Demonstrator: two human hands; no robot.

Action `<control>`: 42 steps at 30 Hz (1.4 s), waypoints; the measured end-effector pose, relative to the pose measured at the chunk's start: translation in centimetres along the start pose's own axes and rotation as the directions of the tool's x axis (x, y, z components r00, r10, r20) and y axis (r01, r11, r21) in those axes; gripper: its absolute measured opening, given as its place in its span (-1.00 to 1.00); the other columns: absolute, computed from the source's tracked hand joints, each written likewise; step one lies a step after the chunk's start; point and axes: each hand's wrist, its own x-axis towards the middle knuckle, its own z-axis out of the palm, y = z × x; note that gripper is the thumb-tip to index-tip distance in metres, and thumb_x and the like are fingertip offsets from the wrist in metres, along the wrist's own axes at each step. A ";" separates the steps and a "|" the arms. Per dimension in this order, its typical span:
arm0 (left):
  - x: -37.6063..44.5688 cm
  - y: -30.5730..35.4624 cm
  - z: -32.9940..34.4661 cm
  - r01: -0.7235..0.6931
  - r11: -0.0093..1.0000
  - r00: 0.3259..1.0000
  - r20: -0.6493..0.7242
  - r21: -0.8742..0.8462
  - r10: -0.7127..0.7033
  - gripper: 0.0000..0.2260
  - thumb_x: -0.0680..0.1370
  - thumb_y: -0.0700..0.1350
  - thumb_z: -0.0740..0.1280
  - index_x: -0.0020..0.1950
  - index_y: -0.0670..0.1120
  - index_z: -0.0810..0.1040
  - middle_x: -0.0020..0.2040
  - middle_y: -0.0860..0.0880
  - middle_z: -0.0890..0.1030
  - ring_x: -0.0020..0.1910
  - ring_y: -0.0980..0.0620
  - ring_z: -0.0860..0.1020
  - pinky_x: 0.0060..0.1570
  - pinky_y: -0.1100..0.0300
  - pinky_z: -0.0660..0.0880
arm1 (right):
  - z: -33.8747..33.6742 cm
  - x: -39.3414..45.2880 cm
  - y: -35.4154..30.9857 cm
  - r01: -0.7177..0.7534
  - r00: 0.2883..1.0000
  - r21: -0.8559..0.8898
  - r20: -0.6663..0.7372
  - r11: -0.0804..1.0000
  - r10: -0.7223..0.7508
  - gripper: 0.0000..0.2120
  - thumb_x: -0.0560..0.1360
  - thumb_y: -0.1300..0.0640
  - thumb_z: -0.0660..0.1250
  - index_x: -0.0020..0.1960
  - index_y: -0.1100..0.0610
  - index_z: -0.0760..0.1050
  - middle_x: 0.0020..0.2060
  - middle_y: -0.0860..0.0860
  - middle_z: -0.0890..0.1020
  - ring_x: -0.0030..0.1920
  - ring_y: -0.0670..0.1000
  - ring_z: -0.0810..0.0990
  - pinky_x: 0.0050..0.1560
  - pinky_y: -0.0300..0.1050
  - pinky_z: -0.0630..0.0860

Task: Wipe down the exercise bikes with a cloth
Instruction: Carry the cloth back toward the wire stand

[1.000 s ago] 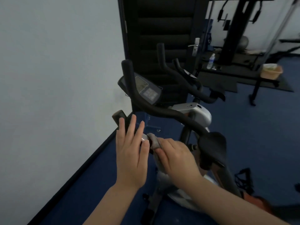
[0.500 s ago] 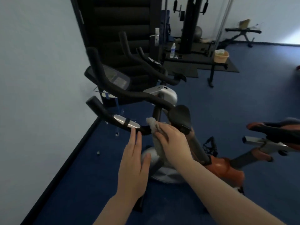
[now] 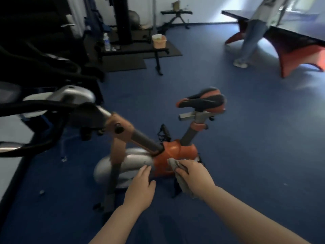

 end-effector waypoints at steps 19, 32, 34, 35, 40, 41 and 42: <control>9.4 26.2 26.4 -0.133 0.989 0.938 0.332 0.066 0.104 -0.59 0.58 -0.04 0.19 0.44 -0.01 0.34 0.45 0.04 0.35 0.34 0.01 0.40 0.29 0.04 0.38 | -20.5 -7.6 32.7 -0.504 0.864 -0.022 -0.029 0.864 0.503 -0.79 0.56 -0.06 0.22 -0.05 0.04 0.55 -0.16 -0.02 0.65 -0.16 0.00 0.60 -0.11 0.00 0.57; 26.1 34.8 33.1 0.018 0.998 0.959 0.281 0.064 -0.035 -0.61 0.59 -0.04 0.18 0.43 -0.03 0.35 0.43 -0.04 0.35 0.21 -0.08 0.50 0.17 0.01 0.48 | -27.3 7.0 41.8 -0.315 0.945 -0.089 0.065 0.945 0.322 -0.73 0.56 -0.07 0.19 -0.13 0.11 0.49 -0.17 0.04 0.61 -0.15 0.04 0.56 -0.16 -0.01 0.51; 28.8 37.0 34.4 0.064 0.997 0.959 0.273 0.045 -0.073 -0.60 0.59 -0.04 0.18 0.43 -0.04 0.35 0.44 -0.06 0.34 0.25 -0.08 0.47 0.19 0.02 0.47 | -29.5 9.2 43.7 -0.295 0.948 -0.122 0.084 0.948 0.306 -0.73 0.57 -0.07 0.18 -0.13 0.11 0.49 -0.16 0.04 0.61 -0.15 0.04 0.56 -0.17 -0.03 0.49; 30.1 38.0 34.9 0.081 0.996 0.957 0.276 0.034 -0.087 -0.60 0.59 -0.04 0.18 0.43 -0.04 0.34 0.45 -0.05 0.33 0.27 -0.07 0.46 0.20 0.05 0.45 | -30.6 10.2 44.6 -0.285 0.948 -0.143 0.103 0.948 0.301 -0.74 0.56 -0.07 0.18 -0.12 0.09 0.48 -0.16 0.03 0.61 -0.14 0.04 0.55 -0.19 -0.05 0.47; 37.1 43.8 36.9 0.046 0.998 0.961 0.271 0.034 -0.053 -0.61 0.59 -0.05 0.16 0.43 -0.03 0.34 0.46 -0.02 0.33 0.33 -0.03 0.42 0.24 0.10 0.39 | -35.7 15.9 49.3 -0.280 0.952 -0.179 0.079 0.943 0.297 -0.76 0.56 -0.08 0.19 -0.13 0.06 0.47 -0.14 0.00 0.59 -0.14 0.02 0.53 -0.23 -0.12 0.36; 38.4 45.2 37.1 0.032 0.998 0.964 0.263 0.045 -0.043 -0.61 0.60 -0.05 0.16 0.44 -0.04 0.33 0.46 -0.03 0.33 0.34 -0.03 0.41 0.26 0.09 0.39 | -36.8 17.1 50.1 -0.282 0.953 -0.183 0.060 0.942 0.298 -0.75 0.56 -0.07 0.19 -0.14 0.08 0.47 -0.16 0.01 0.60 -0.16 0.03 0.54 -0.24 -0.11 0.38; 39.4 46.6 37.3 0.024 0.998 0.965 0.259 0.054 -0.037 -0.61 0.60 -0.05 0.15 0.44 -0.03 0.33 0.45 -0.03 0.33 0.35 -0.04 0.39 0.27 0.07 0.38 | -37.8 18.2 50.8 -0.289 0.951 -0.183 0.053 0.940 0.303 -0.74 0.55 -0.07 0.20 -0.15 0.10 0.48 -0.17 0.01 0.60 -0.17 0.03 0.54 -0.26 -0.10 0.40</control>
